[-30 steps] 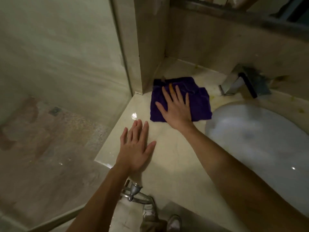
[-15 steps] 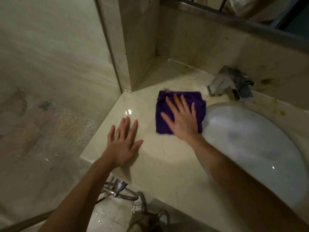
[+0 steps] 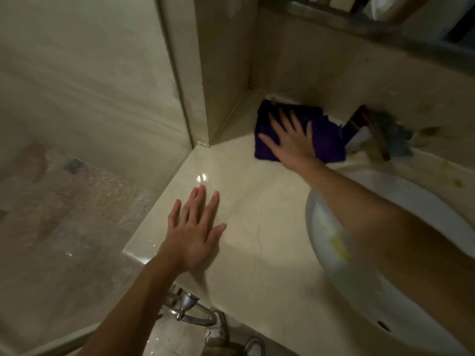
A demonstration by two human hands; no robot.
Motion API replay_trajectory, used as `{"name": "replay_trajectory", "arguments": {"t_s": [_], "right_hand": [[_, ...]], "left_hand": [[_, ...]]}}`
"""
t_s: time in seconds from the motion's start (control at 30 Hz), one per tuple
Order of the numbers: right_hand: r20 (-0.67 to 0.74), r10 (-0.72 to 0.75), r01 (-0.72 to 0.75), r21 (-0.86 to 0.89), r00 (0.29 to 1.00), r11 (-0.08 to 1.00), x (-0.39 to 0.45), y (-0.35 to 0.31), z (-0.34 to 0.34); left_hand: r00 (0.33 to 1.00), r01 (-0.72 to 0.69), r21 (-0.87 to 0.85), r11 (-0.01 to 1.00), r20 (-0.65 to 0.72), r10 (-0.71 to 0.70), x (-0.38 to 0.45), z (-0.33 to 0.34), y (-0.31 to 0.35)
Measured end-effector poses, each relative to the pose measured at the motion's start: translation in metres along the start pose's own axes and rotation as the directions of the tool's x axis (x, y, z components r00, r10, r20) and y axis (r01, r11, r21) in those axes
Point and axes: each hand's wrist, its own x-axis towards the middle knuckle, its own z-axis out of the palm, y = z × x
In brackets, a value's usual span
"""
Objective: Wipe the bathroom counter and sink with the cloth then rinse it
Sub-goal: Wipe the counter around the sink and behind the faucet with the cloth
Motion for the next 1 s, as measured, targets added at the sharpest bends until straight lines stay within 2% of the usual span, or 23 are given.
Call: {"name": "replay_trajectory", "arguments": {"t_s": [0.23,0.37,0.43,0.53,0.6,0.67,0.73,0.87,1.0], "right_hand": [[-0.014,-0.111,0.111,0.013,0.994,0.994,-0.176,-0.051,0.028],[-0.010,-0.173,0.173,0.002,0.985,0.985,-0.207,-0.047,0.032],[0.011,-0.221,0.220,0.036,0.975,0.975,-0.185,-0.041,0.026],[-0.041,-0.249,0.251,0.057,0.968,0.966,-0.124,-0.028,0.022],[-0.063,-0.226,0.228,0.035,0.972,0.973,-0.077,-0.018,0.016],[-0.005,-0.243,0.243,-0.011,0.970,0.970,-0.036,-0.009,0.003],[0.030,-0.296,0.297,-0.044,0.955,0.954,0.013,-0.003,-0.001],[-0.014,-0.375,0.373,-0.074,0.927,0.925,0.092,0.009,0.001],[-0.079,-0.389,0.382,-0.091,0.918,0.920,0.104,0.004,0.006]], "left_hand": [[1.000,0.010,-0.039,0.999,0.014,-0.009,-0.003,-0.005,0.005],[0.997,0.052,-0.038,0.998,-0.050,-0.054,-0.004,-0.003,0.013],[0.995,0.042,-0.081,0.996,-0.086,-0.049,0.005,-0.006,0.020],[0.988,-0.049,-0.096,0.994,-0.149,0.034,0.043,-0.013,0.041],[0.988,-0.022,-0.123,0.992,-0.155,0.003,0.068,-0.015,0.056],[0.995,0.022,-0.105,0.994,-0.097,-0.033,0.079,-0.015,0.069],[0.999,0.028,0.004,1.000,-0.047,-0.027,0.087,-0.012,0.069],[0.999,0.028,0.013,1.000,0.019,-0.028,0.095,-0.009,0.066],[0.998,0.035,0.041,0.999,0.057,-0.037,0.096,-0.012,0.065]]}}
